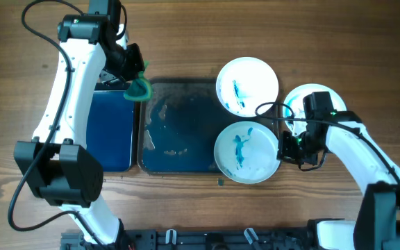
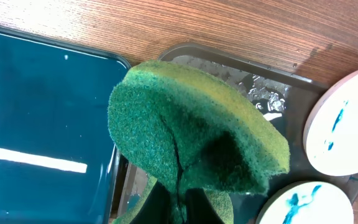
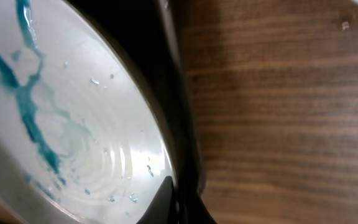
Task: Clean dirty plates on tray and stack at the side
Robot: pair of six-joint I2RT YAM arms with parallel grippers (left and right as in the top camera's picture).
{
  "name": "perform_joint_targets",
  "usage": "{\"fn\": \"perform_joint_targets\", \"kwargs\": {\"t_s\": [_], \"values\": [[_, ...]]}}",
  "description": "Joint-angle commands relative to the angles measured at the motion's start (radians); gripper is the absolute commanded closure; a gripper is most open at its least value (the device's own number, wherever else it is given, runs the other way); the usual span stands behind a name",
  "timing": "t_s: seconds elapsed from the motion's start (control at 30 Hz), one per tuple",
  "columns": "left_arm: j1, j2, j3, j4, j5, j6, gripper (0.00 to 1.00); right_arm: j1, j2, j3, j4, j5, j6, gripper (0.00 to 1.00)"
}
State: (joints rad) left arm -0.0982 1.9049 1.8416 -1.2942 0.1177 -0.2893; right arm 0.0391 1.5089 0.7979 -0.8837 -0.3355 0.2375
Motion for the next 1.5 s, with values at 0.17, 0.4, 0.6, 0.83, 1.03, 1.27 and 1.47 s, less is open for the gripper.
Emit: {"fn": "perform_joint_targets", "kwargs": {"t_s": [0.17, 0.4, 0.6, 0.83, 1.03, 1.27, 1.47], "values": [[-0.001, -0.024, 0.025, 0.003, -0.003, 0.02, 0.96, 0.281, -0.127, 0.208, -0.059, 0.041, 0.162, 0.96], [-0.001, -0.024, 0.025, 0.004, -0.003, 0.021, 0.96, 0.523, 0.068, 0.475, -0.03, 0.202, 0.297, 0.96], [-0.001, -0.024, 0.025, 0.003, -0.003, 0.02, 0.96, 0.578, 0.312, 0.562, 0.009, 0.194, 0.286, 0.96], [-0.001, -0.024, 0.025, 0.003, -0.003, 0.02, 0.96, 0.579, 0.382, 0.562, 0.112, 0.182, 0.299, 0.96], [-0.001, -0.024, 0.025, 0.004, -0.003, 0.013, 0.96, 0.569, 0.454, 0.563, 0.217, 0.113, 0.412, 0.95], [-0.01, -0.018, 0.024, 0.004, -0.003, -0.034, 0.96, 0.549, 0.533, 0.563, 0.298, 0.072, 0.504, 0.79], [-0.047, 0.007, -0.05, 0.049, -0.003, -0.072, 0.96, 0.523, 0.58, 0.563, 0.357, 0.021, 0.527, 0.96]]}}
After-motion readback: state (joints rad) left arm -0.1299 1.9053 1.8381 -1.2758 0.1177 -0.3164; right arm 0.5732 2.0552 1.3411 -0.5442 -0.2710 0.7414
